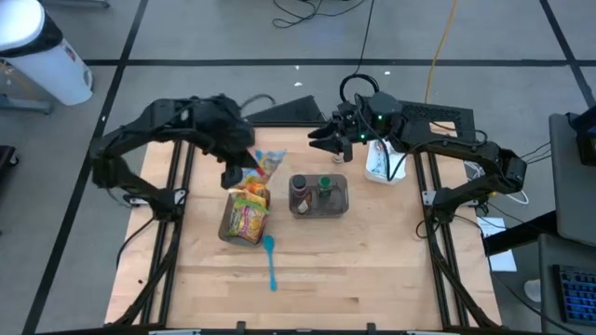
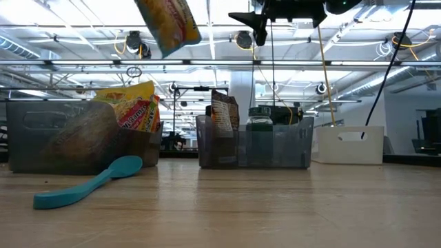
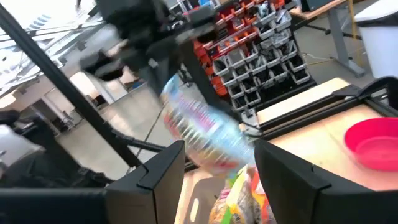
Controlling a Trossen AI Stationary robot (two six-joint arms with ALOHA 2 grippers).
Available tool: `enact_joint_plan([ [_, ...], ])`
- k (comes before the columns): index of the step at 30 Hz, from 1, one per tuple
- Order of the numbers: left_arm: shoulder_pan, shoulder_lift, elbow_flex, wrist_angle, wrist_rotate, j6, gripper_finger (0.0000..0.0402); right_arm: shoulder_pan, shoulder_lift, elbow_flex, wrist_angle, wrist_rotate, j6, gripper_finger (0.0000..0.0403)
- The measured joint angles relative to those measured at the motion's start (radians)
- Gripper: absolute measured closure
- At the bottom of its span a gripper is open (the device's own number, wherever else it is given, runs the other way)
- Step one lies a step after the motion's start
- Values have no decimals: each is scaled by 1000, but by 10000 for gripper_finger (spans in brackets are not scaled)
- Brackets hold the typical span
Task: Pick & Place Food Item
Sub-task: Put the blue noodle pack into the left black bin
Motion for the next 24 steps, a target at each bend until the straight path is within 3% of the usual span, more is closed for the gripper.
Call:
enact_joint_plan([
  [4,14,-128,-163,108,-3,-79,401,25,0,0,-4,0,-6,217],
  [13,-12,-296,-406,91,67,-156,401,29,0,-11,-1,35,-10,218],
  [21,-40,-269,-461,55,254,14,401,39,1,-71,40,225,68,222],
  [24,-48,-250,-488,-28,276,112,401,59,1,-107,86,292,89,222],
])
